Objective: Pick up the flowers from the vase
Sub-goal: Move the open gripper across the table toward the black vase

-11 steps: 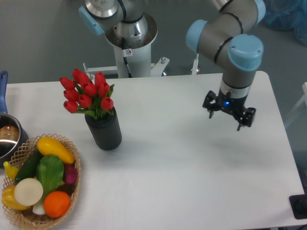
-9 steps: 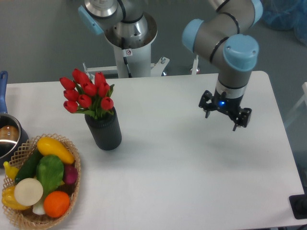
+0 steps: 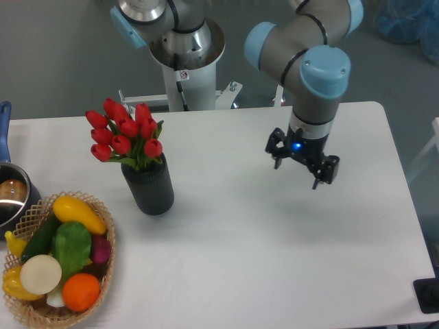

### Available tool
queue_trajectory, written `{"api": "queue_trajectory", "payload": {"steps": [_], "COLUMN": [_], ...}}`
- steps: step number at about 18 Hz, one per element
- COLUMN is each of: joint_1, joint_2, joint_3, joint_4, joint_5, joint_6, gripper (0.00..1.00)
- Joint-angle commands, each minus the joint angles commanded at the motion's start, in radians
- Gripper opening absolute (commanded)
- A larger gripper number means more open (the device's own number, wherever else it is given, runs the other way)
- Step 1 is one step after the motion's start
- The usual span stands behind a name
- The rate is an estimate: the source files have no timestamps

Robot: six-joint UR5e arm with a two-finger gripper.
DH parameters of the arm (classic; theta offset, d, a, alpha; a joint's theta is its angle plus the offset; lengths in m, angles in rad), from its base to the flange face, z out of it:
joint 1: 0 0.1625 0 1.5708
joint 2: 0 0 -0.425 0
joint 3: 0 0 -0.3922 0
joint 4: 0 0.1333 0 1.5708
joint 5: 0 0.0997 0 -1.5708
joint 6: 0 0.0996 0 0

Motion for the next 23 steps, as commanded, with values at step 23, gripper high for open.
{"api": "queue_trajectory", "payload": {"steps": [23], "joint_1": [-0.103], "joint_2": [0.149], "joint_3": [-0.065], "joint_4": [0.028], "joint_5": [-0.052], "joint_6": [-0.056], "gripper": [1.00]}}
